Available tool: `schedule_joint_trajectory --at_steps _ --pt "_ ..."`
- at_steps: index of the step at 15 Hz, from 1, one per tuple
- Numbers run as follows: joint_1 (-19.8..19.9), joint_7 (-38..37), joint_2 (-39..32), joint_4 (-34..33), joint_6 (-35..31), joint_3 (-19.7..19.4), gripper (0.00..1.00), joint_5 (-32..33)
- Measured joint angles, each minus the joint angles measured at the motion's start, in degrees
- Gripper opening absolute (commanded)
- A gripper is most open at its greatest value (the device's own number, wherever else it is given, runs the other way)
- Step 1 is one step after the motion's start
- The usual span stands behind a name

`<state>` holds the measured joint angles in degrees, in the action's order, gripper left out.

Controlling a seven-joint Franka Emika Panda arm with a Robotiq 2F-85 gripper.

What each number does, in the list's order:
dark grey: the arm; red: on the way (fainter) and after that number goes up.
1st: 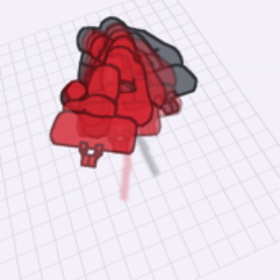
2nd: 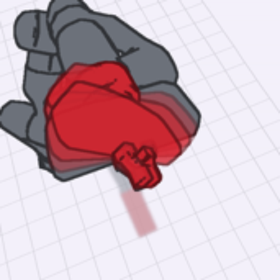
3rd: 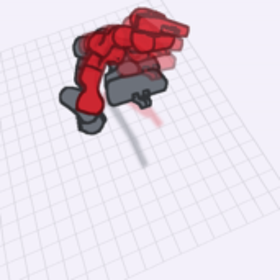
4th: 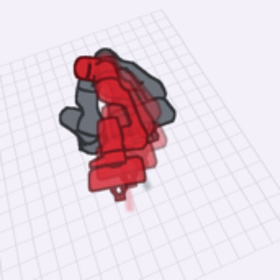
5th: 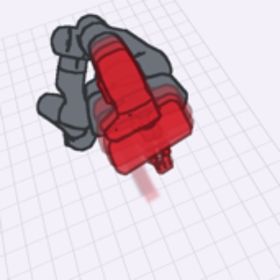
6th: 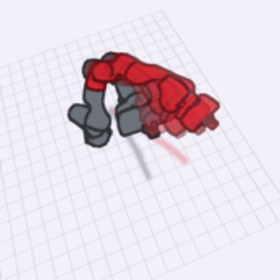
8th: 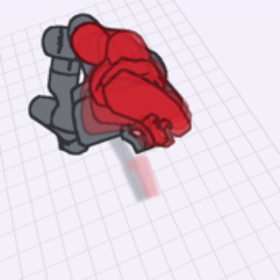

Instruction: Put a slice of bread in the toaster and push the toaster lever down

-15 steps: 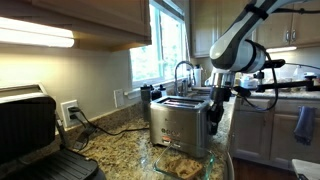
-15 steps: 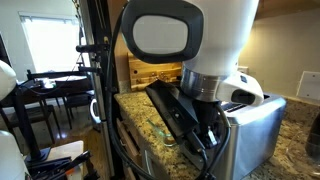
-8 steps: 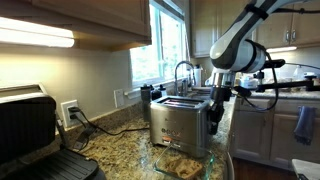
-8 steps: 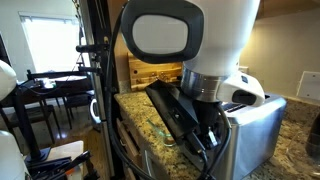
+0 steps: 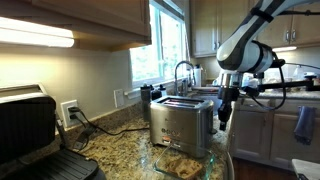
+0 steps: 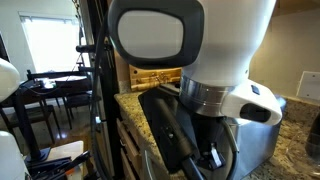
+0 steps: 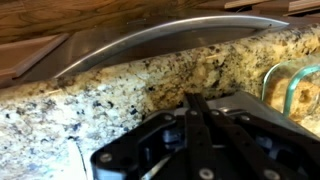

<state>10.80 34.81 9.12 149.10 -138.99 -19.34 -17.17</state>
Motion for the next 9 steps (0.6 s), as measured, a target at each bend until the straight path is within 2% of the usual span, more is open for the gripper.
schedule_joint_trajectory --at_steps 4,9 --pt "1.6 0.0 1.8 2.4 0.0 -0.1 0.03 4.9" --pt "1.9 -0.3 7.3 6.6 0.0 0.1 0.03 11.3"
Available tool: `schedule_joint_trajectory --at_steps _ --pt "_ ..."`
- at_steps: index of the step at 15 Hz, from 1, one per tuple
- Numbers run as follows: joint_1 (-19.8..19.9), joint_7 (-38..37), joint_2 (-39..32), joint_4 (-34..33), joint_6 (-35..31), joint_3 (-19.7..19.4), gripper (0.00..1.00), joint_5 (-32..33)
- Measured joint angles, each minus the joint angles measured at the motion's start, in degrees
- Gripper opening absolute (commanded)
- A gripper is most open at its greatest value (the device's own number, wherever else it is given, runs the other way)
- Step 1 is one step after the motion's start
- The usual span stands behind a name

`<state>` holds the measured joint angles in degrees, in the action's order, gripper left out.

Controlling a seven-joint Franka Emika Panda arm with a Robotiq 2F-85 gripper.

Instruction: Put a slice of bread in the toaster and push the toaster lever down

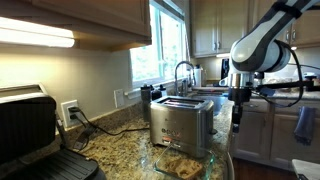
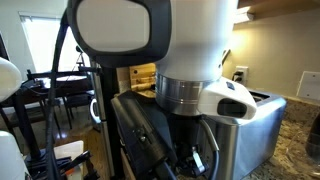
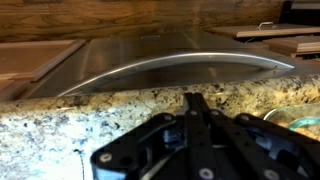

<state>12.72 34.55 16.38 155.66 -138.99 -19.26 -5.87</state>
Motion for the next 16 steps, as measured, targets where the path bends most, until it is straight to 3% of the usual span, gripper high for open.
schedule_joint_trajectory --at_steps 16 --pt "4.3 -1.3 13.6 3.2 3.7 -1.5 0.03 8.0"
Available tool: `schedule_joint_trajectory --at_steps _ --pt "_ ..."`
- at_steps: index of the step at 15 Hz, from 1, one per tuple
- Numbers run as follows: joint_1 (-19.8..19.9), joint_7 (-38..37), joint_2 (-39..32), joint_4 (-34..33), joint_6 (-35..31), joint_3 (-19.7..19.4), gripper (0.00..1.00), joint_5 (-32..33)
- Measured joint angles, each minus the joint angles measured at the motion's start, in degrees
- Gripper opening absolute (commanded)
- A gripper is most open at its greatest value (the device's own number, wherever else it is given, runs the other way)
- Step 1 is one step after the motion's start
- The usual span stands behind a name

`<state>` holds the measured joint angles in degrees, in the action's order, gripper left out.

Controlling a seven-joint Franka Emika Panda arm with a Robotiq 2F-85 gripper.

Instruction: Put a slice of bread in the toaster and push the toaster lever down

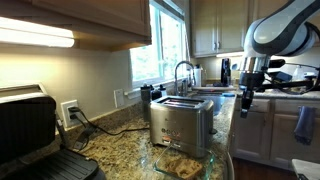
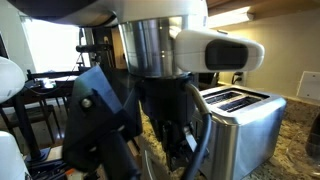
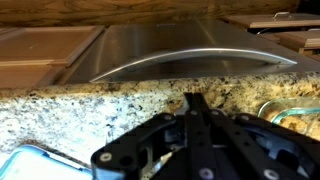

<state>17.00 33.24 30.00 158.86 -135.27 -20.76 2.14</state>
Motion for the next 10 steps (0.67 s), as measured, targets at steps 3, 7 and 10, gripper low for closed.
schedule_joint_trajectory --at_steps 3,7,10 --pt "0.6 0.0 2.0 -0.1 2.2 0.0 0.03 1.3" --pt "0.9 -0.4 4.5 -0.1 4.6 0.0 0.16 2.9" --pt "1.1 -0.7 6.0 0.3 5.5 0.1 0.29 3.5"
